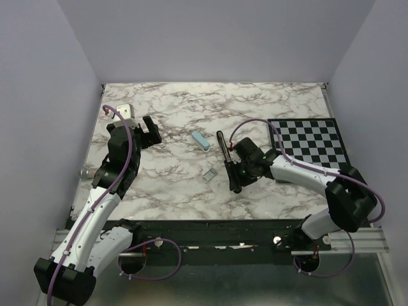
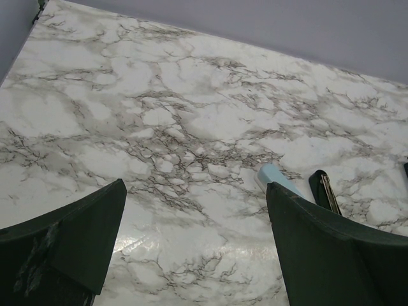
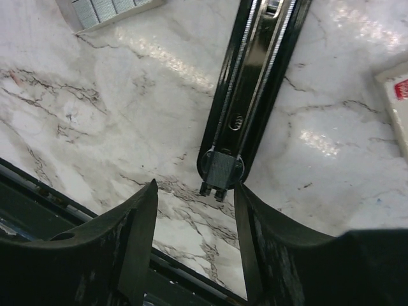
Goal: Load the staples into the stapler
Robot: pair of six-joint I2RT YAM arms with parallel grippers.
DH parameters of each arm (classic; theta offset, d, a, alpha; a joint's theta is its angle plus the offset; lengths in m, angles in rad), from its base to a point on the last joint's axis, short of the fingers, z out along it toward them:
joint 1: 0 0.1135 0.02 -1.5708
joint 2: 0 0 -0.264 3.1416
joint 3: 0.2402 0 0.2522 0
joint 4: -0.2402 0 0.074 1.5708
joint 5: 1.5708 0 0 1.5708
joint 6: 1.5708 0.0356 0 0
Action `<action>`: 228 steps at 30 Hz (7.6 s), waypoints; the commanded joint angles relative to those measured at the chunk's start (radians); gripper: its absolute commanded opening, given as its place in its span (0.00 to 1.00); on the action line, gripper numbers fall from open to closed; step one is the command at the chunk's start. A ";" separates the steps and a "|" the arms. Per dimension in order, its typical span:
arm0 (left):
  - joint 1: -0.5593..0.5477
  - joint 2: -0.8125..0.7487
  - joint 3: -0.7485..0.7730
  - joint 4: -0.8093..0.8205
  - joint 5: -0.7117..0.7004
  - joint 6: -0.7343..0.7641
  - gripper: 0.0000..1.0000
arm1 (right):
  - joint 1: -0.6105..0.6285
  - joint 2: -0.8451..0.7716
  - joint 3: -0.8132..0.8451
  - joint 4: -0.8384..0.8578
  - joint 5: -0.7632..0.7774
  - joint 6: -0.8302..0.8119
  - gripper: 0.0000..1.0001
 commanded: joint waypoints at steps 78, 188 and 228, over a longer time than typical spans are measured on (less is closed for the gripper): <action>-0.573 0.404 -0.218 0.404 0.160 -0.641 0.91 | -0.192 0.407 0.612 0.094 0.325 0.065 0.01; -0.639 0.777 -0.275 0.774 0.102 -0.779 0.53 | 0.177 -0.024 -0.043 -0.151 0.423 0.232 0.12; -0.671 0.818 -0.106 0.439 0.045 -0.773 0.45 | -0.203 -0.130 -0.161 0.229 -0.141 0.118 0.64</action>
